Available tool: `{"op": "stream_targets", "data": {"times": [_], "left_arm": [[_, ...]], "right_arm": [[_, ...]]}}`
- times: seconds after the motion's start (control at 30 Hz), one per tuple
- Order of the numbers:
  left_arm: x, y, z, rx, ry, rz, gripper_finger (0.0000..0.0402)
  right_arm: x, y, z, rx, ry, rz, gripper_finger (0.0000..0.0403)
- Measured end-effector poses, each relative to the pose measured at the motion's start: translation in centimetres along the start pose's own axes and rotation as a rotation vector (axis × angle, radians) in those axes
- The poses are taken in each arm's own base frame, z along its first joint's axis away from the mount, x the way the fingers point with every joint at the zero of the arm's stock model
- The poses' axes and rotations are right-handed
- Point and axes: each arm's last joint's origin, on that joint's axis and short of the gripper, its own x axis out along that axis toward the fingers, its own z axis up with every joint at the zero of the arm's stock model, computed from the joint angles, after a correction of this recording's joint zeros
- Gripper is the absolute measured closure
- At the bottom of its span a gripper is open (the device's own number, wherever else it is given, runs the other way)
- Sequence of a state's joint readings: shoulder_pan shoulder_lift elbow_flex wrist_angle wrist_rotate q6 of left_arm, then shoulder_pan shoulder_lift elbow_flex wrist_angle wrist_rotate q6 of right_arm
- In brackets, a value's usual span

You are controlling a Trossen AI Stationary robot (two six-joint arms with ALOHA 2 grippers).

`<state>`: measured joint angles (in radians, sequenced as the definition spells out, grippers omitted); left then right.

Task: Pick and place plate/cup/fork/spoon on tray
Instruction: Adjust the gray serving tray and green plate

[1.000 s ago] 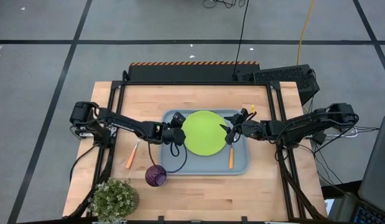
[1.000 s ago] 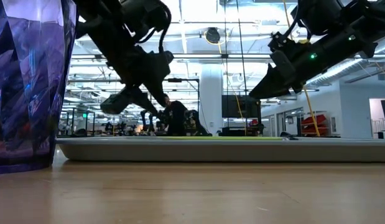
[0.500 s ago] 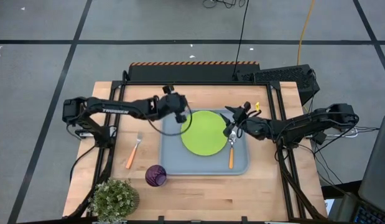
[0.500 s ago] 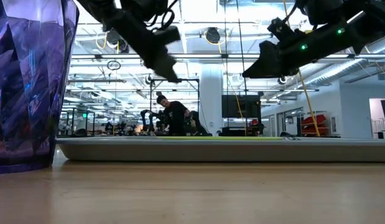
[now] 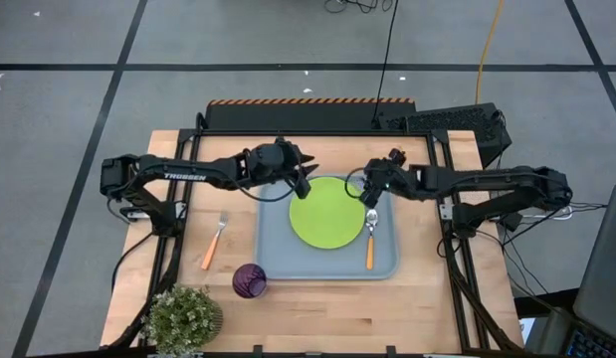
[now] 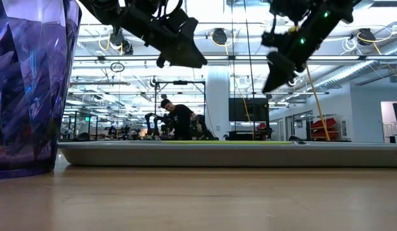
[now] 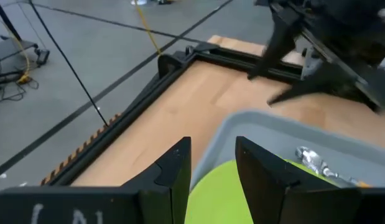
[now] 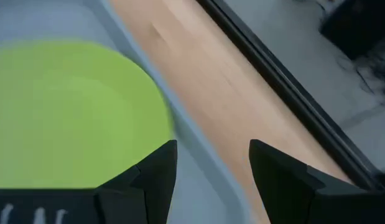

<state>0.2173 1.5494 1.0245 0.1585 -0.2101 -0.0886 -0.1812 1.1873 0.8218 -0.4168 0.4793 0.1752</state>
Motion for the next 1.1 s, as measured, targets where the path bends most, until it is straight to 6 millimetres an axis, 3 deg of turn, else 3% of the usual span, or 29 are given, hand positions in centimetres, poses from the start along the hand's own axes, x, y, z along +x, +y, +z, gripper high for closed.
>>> {"op": "stream_targets", "data": {"times": [0.13,0.27,0.43,0.6,0.77,1.1], "left_arm": [[0.0,0.1,-0.2,0.02,0.012,0.001,0.0273],[0.1,0.6,-0.6,0.09,0.025,0.004,0.0273],[0.5,2.9,-1.7,0.085,0.056,0.071,0.0273],[0.7,5.4,-2.5,0.03,0.038,0.08,0.0273],[0.8,6.1,-2.4,0.007,0.014,-0.049,0.0273],[-0.6,6.2,-0.7,0.022,-0.078,-0.054,0.0273]], "right_arm": [[1.4,-1.6,-0.4,0.024,0.097,0.017,0.0209],[4.2,-2.3,-0.5,0.041,0.156,0.044,0.0209],[8.1,-2.1,0.1,0.025,0.259,0.078,0.0209],[10.5,-1.5,0.3,0.001,0.335,0.07,0.0209],[11.1,-1.3,0.0,-0.001,0.359,0.069,0.0209],[11.1,-1.1,-0.1,-0.018,0.359,0.073,0.0209]]}}
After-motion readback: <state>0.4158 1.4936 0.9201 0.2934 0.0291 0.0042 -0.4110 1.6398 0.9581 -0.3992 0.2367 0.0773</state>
